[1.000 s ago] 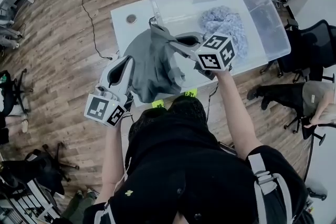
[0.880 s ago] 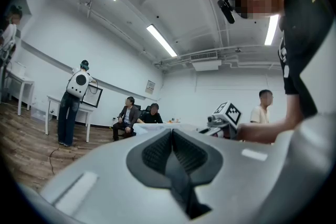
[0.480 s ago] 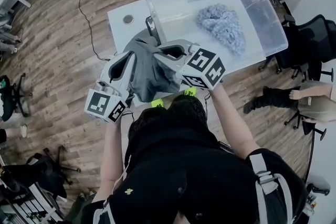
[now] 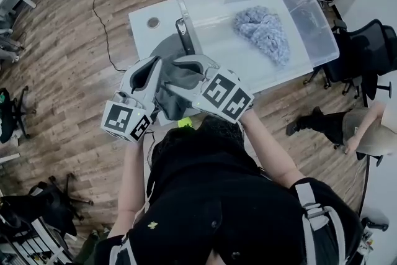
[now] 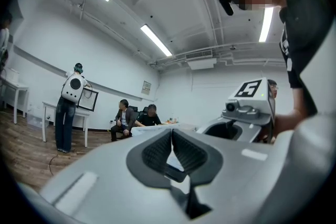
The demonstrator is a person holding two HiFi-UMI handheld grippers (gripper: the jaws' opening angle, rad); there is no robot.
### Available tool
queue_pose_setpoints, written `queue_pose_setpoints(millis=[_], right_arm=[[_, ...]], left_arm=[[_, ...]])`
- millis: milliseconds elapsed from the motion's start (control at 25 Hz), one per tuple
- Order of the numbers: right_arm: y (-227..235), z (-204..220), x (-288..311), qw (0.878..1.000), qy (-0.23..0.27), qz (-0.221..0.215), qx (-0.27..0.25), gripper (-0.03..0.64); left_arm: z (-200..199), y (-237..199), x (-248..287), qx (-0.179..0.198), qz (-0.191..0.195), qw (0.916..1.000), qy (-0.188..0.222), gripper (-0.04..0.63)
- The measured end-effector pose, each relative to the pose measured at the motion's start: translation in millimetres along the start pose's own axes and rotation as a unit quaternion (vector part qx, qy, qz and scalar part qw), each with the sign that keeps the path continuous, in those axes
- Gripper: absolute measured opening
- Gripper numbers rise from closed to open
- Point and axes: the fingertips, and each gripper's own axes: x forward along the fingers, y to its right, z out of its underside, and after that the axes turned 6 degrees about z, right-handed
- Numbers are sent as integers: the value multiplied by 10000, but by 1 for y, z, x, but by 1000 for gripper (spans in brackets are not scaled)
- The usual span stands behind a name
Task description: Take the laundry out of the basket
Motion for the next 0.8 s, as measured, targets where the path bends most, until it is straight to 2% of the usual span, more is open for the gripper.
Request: queue_pose_setpoints(millis=[80, 160, 320, 440, 600, 680, 800], right_arm=[[1, 3, -4, 9999, -107, 22, -62, 219], [7, 11, -15, 9993, -328, 112, -142, 261], [17, 50, -50, 9942, -999, 357, -189, 307], [19, 88, -69, 9874, -1557, 198, 209, 318], [23, 100, -76, 9832, -1713, 74, 632, 306], [22, 103, -74, 9770, -2008, -141, 703, 305], [17, 111, -70, 9652, -2516, -477, 527, 302]], left_arm=[[1, 0, -1, -45, 6, 10000, 11, 11], [3, -2, -1, -85, 22, 10000, 0, 11], [9, -5, -1, -209, 70, 9998, -11, 11], [13, -4, 3, -250, 149, 9996, -40, 11], [14, 6, 17, -265, 365, 9989, -96, 11], [14, 12, 22, -270, 449, 9986, -86, 11], [14, 20, 27, -290, 519, 9982, -95, 11]])
